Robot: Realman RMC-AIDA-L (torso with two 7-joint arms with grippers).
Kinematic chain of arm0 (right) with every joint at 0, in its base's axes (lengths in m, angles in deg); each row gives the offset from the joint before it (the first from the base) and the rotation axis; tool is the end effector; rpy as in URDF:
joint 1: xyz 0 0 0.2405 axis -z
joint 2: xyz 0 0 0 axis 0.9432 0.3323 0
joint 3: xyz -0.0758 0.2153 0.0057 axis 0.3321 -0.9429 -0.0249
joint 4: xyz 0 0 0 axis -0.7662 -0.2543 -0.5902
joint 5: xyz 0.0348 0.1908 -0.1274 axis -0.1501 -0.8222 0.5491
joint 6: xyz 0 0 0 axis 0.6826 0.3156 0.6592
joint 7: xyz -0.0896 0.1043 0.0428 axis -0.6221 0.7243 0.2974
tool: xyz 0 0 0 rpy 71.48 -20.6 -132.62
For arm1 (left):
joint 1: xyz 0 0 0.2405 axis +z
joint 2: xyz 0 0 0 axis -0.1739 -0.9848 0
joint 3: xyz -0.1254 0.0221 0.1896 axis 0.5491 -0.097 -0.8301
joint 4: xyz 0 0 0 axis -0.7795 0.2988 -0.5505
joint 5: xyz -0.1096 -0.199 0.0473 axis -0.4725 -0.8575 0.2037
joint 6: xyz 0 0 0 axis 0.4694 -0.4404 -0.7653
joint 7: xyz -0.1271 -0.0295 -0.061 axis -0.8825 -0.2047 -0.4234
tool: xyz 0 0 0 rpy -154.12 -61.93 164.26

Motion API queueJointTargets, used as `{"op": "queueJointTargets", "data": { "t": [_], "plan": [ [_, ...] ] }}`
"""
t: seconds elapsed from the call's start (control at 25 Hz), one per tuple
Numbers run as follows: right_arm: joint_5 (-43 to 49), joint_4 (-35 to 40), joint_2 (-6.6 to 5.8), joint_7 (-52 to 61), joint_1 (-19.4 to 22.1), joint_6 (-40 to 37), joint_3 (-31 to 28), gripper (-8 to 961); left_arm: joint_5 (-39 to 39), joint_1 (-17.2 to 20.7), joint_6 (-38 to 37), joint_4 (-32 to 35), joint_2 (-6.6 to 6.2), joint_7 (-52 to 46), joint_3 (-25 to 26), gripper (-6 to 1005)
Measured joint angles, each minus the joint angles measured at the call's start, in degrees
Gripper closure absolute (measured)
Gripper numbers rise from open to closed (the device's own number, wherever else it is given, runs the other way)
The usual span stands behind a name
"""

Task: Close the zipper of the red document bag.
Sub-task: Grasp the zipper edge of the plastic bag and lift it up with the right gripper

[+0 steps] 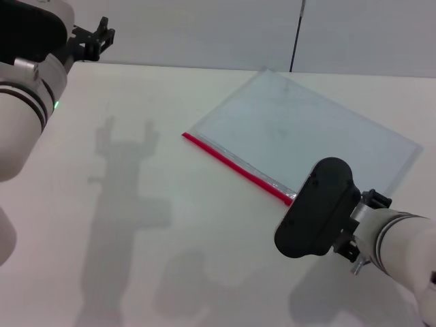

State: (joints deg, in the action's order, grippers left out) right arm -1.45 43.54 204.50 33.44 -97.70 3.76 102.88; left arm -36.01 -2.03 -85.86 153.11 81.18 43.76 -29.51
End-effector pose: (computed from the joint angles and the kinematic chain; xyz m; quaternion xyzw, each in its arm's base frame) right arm 0.1403 0.2803 -0.0968 -0.8693 0.1028 -0.3118 0.3695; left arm -0.1656 0.3948 0.0461 -0.7084 -0.2127 -0.1129 0.6634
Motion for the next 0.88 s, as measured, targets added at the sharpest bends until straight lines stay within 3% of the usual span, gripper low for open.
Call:
{"op": "queueJointTargets", "data": {
  "t": [0.36,0.88],
  "plan": [
    [1.00,-5.61,0.00,4.60,-3.64,-0.65,3.17,498,0.08,-0.10,0.00,0.01,0.17,0.00,0.00,201],
    [4.23,-9.23,0.06,9.06,-5.57,-1.26,3.70,519,0.18,-0.36,0.00,0.01,0.33,0.00,0.00,207]
  ]
}}
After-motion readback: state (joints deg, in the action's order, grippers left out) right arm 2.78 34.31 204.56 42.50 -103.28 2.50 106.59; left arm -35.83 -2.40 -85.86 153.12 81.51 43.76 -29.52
